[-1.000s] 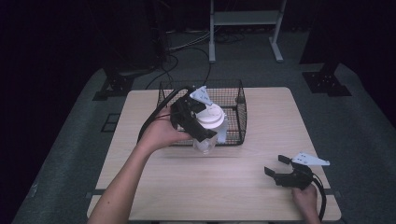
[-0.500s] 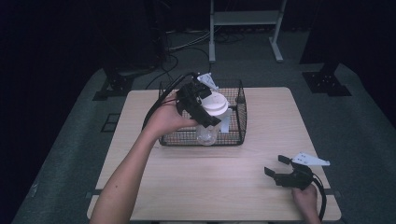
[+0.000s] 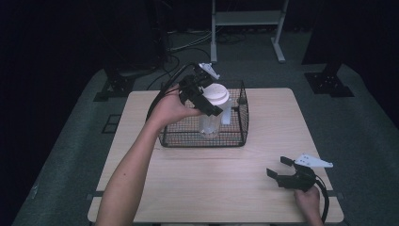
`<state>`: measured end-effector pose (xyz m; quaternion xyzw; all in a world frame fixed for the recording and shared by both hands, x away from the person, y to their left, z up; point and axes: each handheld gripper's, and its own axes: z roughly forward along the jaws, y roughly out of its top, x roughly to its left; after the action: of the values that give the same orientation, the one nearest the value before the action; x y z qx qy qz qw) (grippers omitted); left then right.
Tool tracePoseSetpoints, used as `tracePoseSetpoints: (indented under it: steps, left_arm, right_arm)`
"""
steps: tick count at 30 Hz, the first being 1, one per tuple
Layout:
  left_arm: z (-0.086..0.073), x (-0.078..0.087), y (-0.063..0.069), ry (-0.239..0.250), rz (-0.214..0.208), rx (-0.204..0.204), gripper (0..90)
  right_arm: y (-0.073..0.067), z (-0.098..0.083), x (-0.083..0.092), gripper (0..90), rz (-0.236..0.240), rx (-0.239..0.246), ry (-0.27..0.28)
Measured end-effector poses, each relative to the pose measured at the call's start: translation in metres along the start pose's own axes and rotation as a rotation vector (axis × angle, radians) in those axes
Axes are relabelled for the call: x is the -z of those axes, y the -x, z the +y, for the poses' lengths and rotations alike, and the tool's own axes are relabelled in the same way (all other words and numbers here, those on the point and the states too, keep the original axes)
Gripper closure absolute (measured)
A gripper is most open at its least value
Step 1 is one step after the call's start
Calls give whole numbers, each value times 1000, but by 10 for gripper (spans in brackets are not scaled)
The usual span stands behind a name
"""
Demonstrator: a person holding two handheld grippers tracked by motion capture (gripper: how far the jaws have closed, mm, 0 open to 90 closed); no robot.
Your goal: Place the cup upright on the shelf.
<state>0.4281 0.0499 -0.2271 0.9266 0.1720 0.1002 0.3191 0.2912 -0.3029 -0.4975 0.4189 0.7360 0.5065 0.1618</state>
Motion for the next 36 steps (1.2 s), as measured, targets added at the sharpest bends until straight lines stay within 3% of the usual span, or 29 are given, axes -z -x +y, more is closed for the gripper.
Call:
tracePoseSetpoints:
  steps: [13,27,36]
  left_arm:
    - [2,-2,-21,-6,27,44,52]
    - [1,-18,-48,18,44,114,52]
    - [5,-27,-63,13,78,145,52]
  right_arm:
    - [1,0,1,129,1,-9,6]
    - [1,0,0,129,1,-11,6]
    - [1,0,1,129,-1,-8,6]
